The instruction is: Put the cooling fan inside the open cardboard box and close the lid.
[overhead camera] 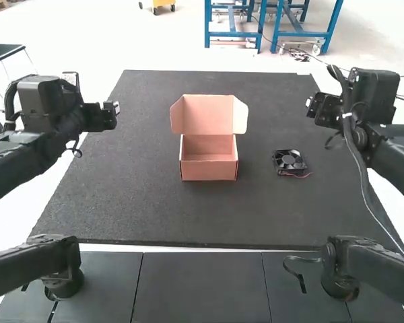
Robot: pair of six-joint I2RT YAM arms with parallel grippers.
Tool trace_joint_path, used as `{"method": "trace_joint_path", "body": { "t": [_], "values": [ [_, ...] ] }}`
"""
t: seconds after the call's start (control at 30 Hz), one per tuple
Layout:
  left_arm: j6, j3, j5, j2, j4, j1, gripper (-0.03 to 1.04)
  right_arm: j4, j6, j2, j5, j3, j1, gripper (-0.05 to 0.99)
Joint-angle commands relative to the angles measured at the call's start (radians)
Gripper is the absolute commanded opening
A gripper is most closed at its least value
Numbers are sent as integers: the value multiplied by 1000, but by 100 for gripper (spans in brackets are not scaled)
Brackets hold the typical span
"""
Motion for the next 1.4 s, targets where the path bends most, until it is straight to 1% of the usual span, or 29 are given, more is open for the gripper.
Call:
{"method": "trace_joint_path", "body": {
  "t": [0.0, 0.03, 0.1, 0.13, 0.2, 0.23, 0.27, 0.3, 0.33, 0.4, 0.47, 0.5, 0.57, 0.63, 0.7, 0.77, 0.87, 0.97, 1.03, 1.13, 1.2, 1.33, 1.37],
  "values": [
    [-6, 87, 42, 42, -31, -1, 96, -62, -36, 5, -37, 89, -11, 91],
    [-6, 99, 51, 56, -45, -3, 96, -87, -40, 8, -37, 95, -13, 91],
    [20, 122, 60, 80, -60, -7, 96, -161, -63, 36, -37, 120, -11, 90],
    [23, 128, 85, 91, -65, -10, 95, -197, -71, 57, -31, 132, -11, 90],
    [24, 148, 122, 117, -74, -16, 93, -277, -79, 108, -2, 155, -11, 91],
    [26, 160, 131, 134, -90, -19, 93, -311, -79, 136, 9, 167, -11, 91],
    [30, 174, 151, 155, -110, -19, 93, -337, -79, 163, 41, 178, -11, 91],
    [29, 185, 178, 180, -133, -19, 93, -369, -82, 191, 44, 190, -13, 91],
    [29, 203, 189, 206, -168, -21, 93, -388, -82, 211, 43, 200, -14, 91],
    [30, 232, 257, 250, -257, -24, 94, -392, -93, 237, 44, 207, -33, 91],
    [38, 251, 269, 280, -311, -30, 94, -391, -119, 254, 43, 219, -56, 91],
    [61, 255, 272, 283, -332, -33, 94, -392, -123, 269, 41, 223, -65, 91],
    [86, 258, 287, 283, -363, -47, 94, -403, -174, 309, 41, 223, -85, 91],
    [89, 263, 315, 281, -399, -67, 94, -411, -194, 344, 40, 226, -106, 91],
    [104, 269, 324, 275, -433, -92, 94, -408, -246, 373, 37, 227, -134, 90],
    [118, 268, 326, 266, -445, -116, 94, -408, -295, 399, 15, 238, -161, 90],
    [121, 272, 326, 244, -429, -153, 94, -420, -338, 455, -22, 272, -172, 90],
    [141, 268, 323, 224, -429, -188, 94, -444, -353, 521, -68, 327, -180, 90],
    [146, 262, 299, 217, -429, -208, 94, -449, -376, 554, -71, 358, -184, 90],
    [147, 258, 290, 195, -429, -213, 94, -458, -401, 605, -98, 399, -187, 90],
    [156, 254, 284, 175, -424, -217, 94, -458, -402, 650, -100, 422, -187, 90],
    [172, 251, 275, 129, -426, -214, 94, -469, -399, 725, -161, 460, -189, 90],
    [181, 251, 275, 117, -429, -216, 94, -469, -398, 740, -161, 465, -189, 90]
  ]
}}
